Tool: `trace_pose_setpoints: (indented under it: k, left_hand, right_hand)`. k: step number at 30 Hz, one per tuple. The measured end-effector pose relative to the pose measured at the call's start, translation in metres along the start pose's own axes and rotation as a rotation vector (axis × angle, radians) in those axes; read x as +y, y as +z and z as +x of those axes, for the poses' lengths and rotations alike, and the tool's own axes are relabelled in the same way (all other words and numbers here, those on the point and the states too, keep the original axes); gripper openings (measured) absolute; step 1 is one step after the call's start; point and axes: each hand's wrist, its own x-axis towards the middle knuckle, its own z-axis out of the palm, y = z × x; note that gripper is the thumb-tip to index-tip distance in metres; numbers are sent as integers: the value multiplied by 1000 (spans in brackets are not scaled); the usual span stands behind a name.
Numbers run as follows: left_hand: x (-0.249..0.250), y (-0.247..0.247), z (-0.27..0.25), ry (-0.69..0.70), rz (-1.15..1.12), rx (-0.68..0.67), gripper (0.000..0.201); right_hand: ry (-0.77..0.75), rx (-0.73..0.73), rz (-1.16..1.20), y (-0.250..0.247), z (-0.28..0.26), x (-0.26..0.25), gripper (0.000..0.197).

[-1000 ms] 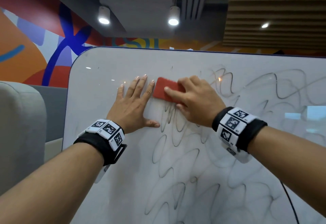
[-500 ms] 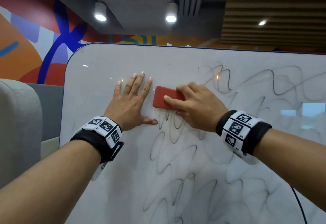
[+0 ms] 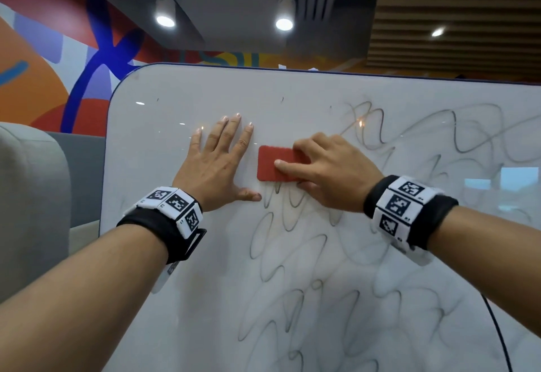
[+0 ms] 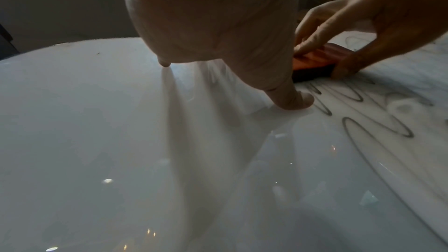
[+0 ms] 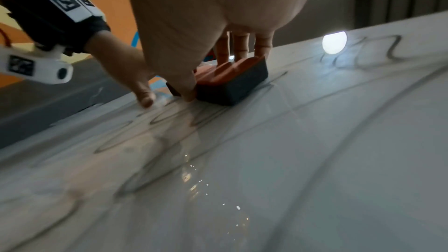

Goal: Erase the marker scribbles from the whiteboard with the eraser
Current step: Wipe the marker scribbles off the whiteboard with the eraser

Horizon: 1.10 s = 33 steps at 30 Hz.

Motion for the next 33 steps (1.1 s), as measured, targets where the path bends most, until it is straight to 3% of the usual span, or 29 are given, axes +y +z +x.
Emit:
trace_pose_setpoints:
  k: [4,7,12,14,19,21,24,26,28,31,33]
  left_hand:
    - [1,0,-1,-11,-20,-6,126]
    - [1,0,-1,-12,-17,-5,126]
    - [1,-1,-2,-6,-7,-1,126]
    - [2,-5,-1,-17,-32,20,125]
    - [11,-20,11,15,-56,65,119]
    - [13,-21,16,27,-51,52,121]
    - [13,-17,19,33,-31,30,123]
    - [11,-13,19,37,-26,27,123]
    - [10,-11,19,35,-26,29,122]
    - [10,-10,19,36,-24,27,121]
    - [10,-11,19,36,-26,27,120]
  right_hand:
    - [220,24,-5,-19,23,26,56]
    - [352,77,20,-14,25,16,58]
    - [20,16,26,2,1,-7,56]
    - [-3,6,4,-6,4,9,56]
    - [369,115,43,-22,14,42,60]
    - [307,109,17,-15,7,29,61]
    - [33,26,19,-2,-12,13,57]
    - [-38,-1,18,-6,-15,22,56]
    - [27,36,18,-14,-10,40,54]
    - [303,140,56,-22,-4,66,56]
    - [388,175,39,-17,-5,62,56]
